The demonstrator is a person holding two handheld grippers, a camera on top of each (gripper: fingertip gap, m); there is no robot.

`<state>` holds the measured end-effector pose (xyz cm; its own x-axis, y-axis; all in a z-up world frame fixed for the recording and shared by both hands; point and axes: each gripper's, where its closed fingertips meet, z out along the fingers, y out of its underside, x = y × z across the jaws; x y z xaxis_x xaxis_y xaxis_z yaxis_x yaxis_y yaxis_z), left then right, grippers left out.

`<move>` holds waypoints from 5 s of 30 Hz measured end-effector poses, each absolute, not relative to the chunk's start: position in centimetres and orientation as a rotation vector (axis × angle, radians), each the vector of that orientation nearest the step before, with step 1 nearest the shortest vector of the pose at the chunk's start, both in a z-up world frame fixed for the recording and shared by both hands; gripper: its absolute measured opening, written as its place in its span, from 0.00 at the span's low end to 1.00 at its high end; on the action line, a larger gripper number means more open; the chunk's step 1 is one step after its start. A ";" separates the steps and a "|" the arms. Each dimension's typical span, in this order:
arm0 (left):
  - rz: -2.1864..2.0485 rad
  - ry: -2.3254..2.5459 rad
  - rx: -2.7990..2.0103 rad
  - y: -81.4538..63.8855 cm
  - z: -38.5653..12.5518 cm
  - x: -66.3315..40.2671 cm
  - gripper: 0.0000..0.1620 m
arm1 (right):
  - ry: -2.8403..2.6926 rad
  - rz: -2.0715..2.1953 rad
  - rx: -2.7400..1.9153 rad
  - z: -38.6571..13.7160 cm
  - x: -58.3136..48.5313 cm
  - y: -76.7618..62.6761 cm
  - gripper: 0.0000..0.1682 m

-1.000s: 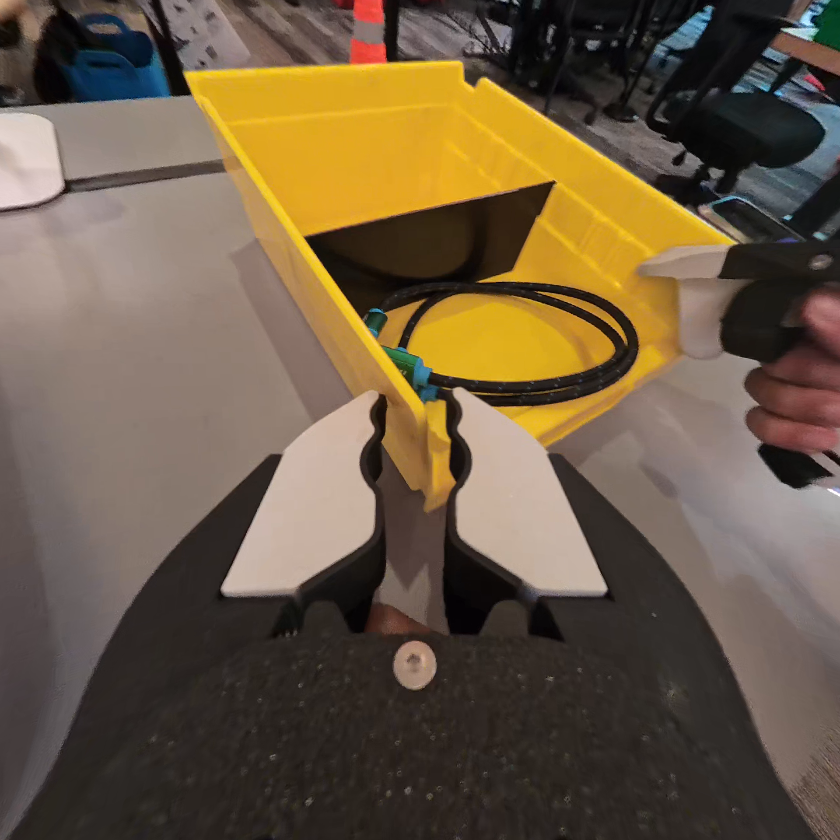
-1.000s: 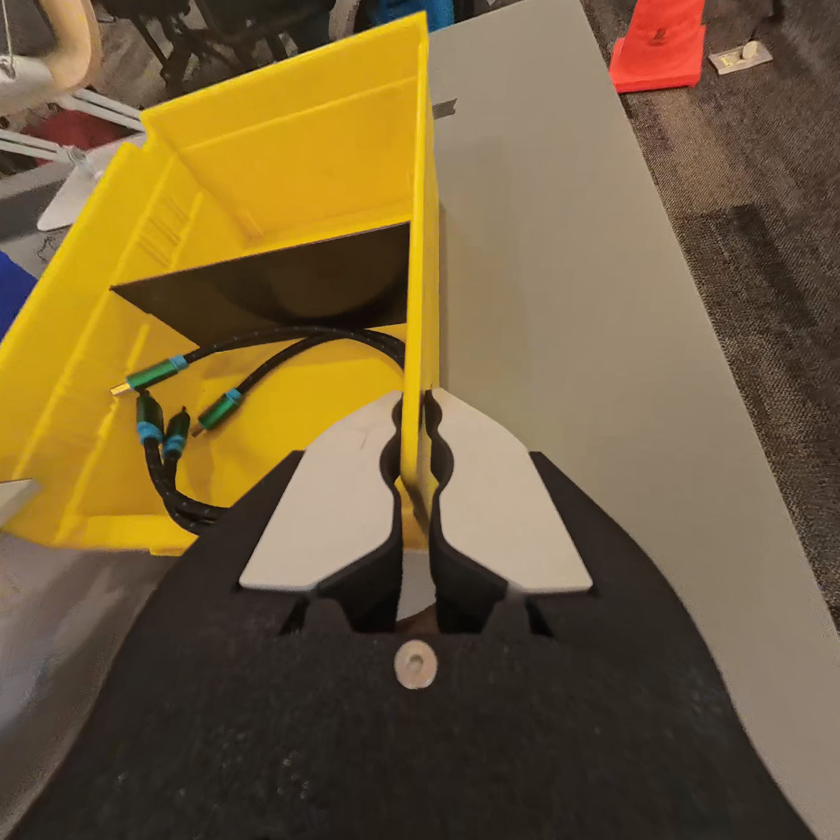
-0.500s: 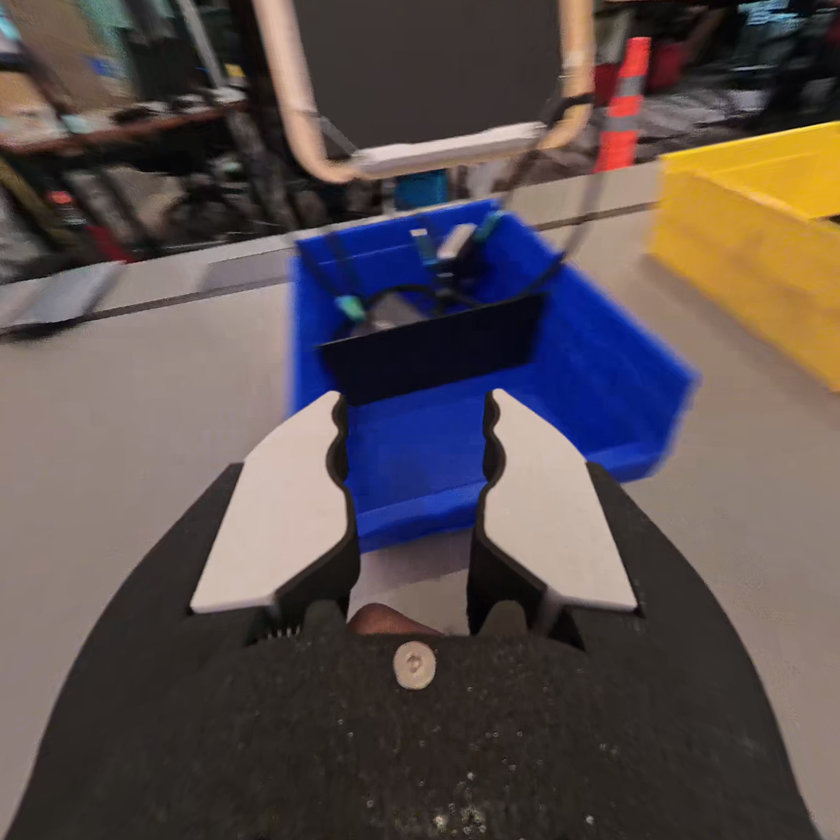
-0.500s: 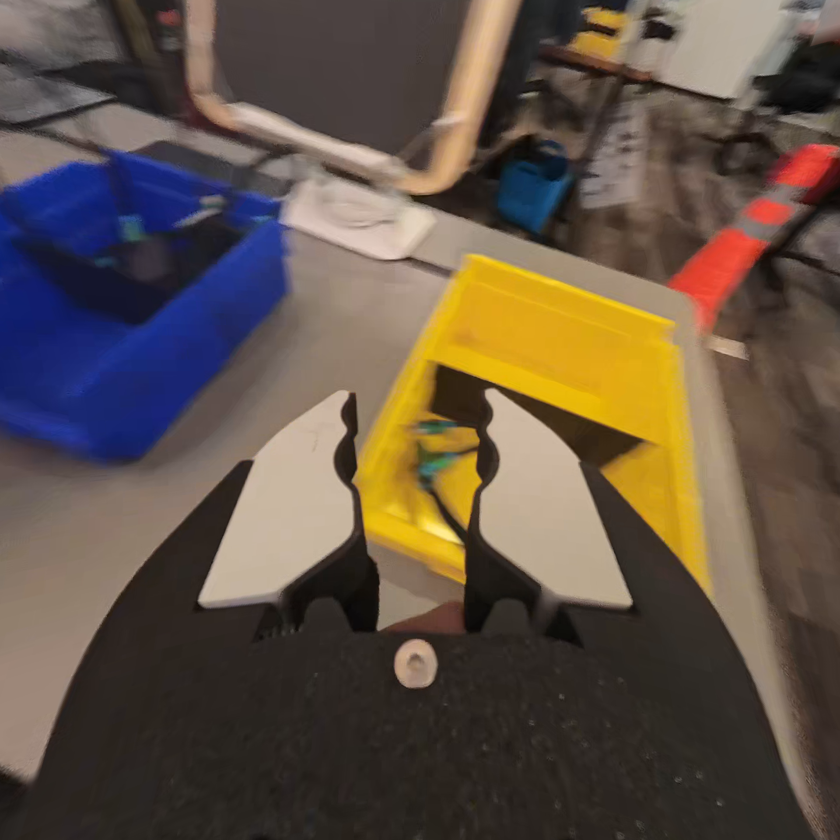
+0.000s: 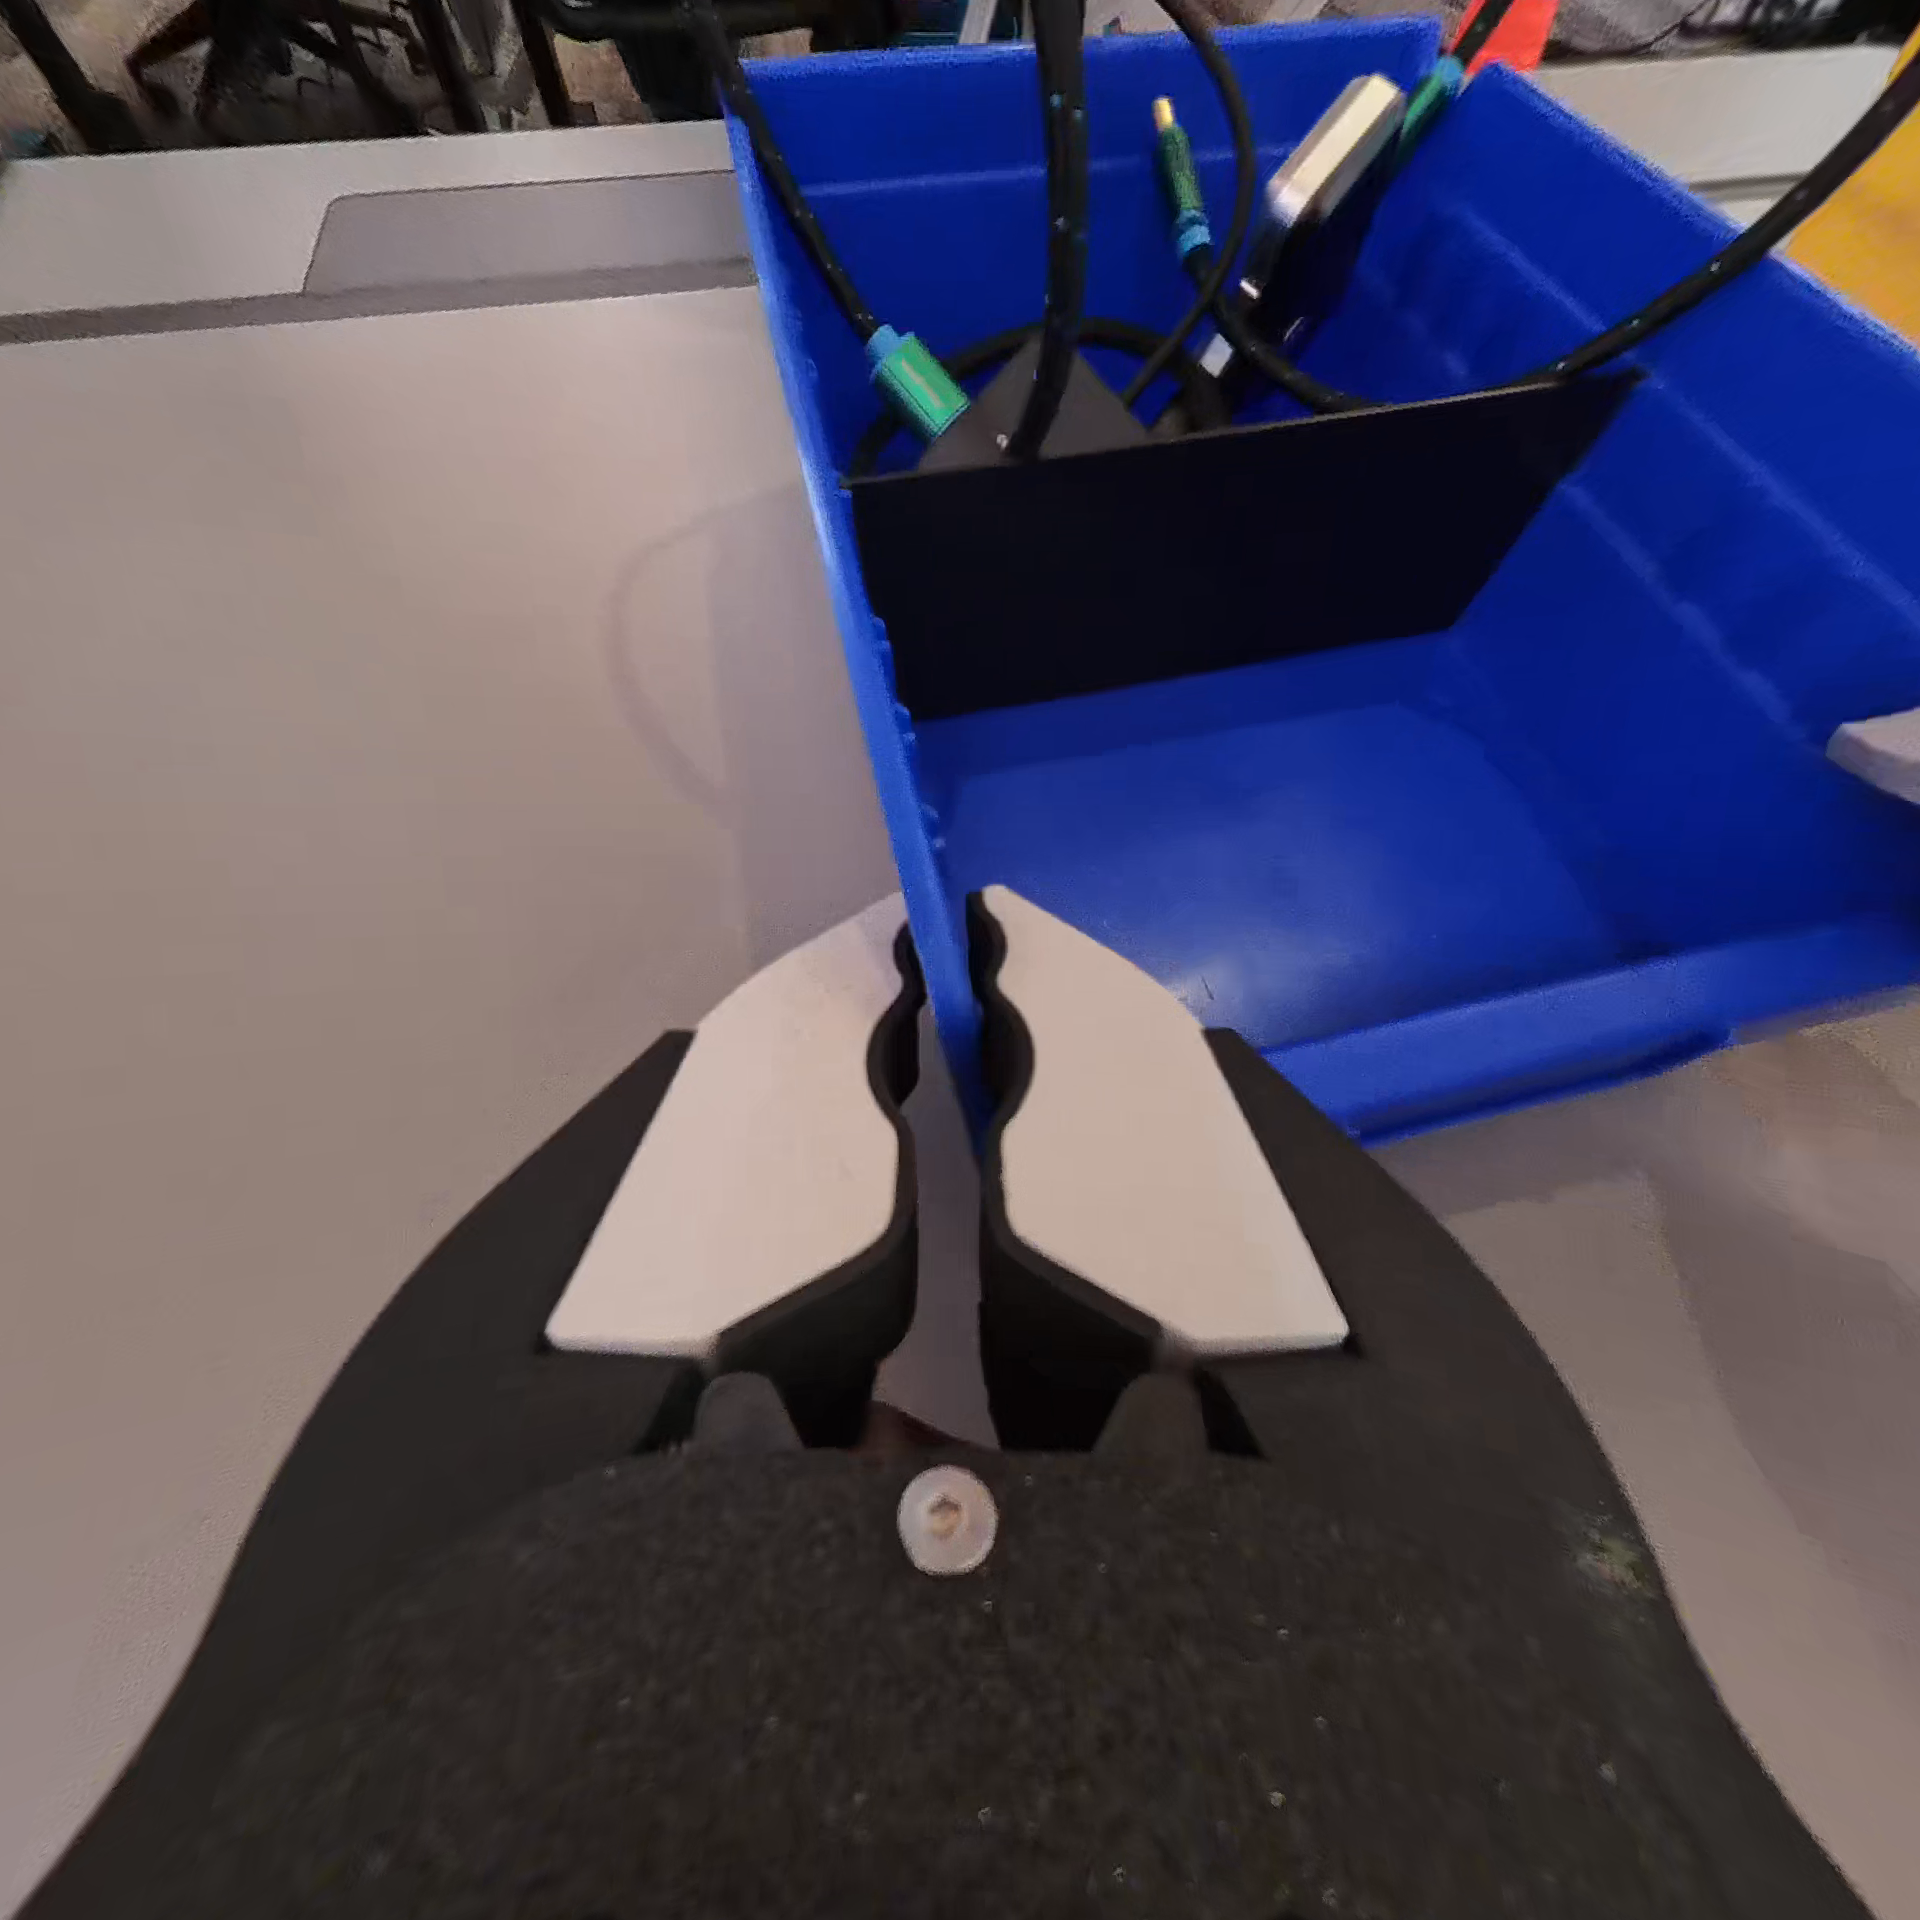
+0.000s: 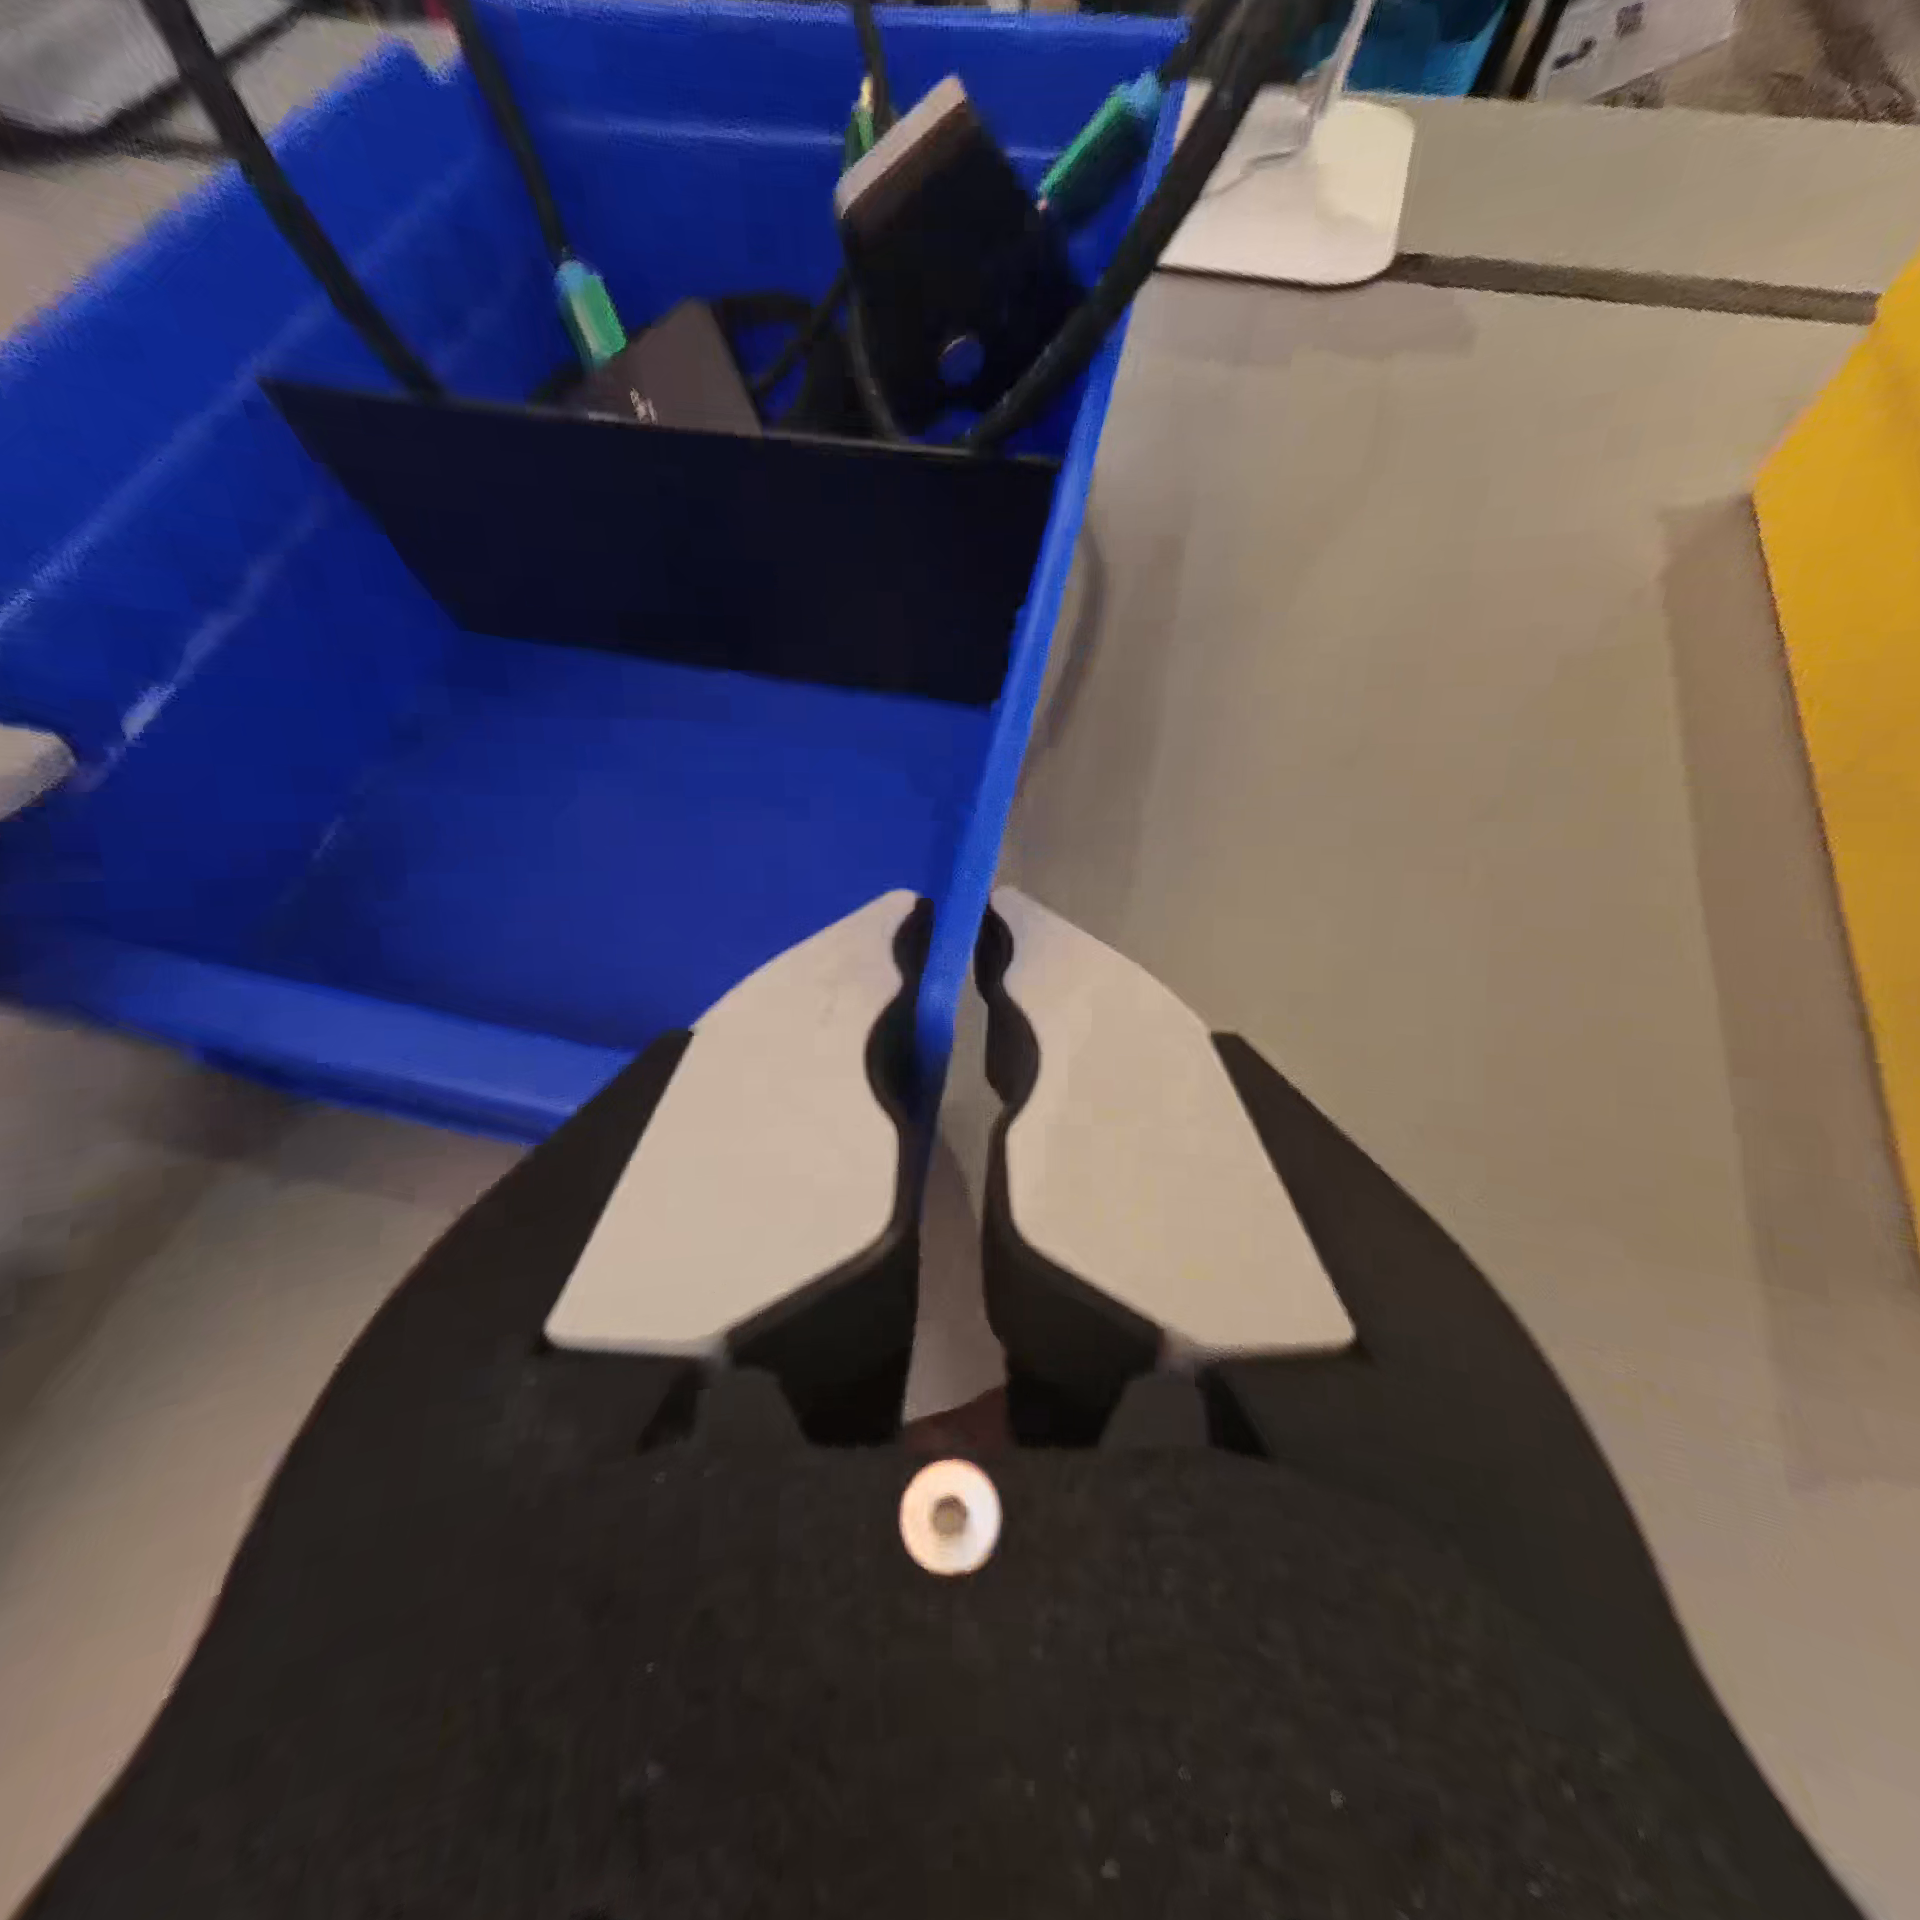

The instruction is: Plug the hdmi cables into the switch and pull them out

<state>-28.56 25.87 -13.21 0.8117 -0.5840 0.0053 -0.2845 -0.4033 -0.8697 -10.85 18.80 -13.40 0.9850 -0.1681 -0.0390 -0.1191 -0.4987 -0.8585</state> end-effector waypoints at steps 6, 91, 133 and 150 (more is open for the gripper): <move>-0.346 0.625 -2.004 27.1 -12.1 -31.8 0.02 | 0.341 -0.150 -2.088 -12.9 -13.5 19.1 0.02; -0.457 1.158 -1.930 27.1 -2.4 -31.7 0.31 | -0.080 0.061 -1.944 -12.5 -3.8 7.5 0.17; -0.772 0.881 -1.662 47.3 14.8 -31.4 0.14 | -0.079 0.004 -1.965 -12.9 -3.0 6.5 0.16; -1.011 0.322 -1.120 47.0 35.1 -40.5 0.14 | -0.021 0.023 -1.982 -13.3 -1.8 6.1 0.16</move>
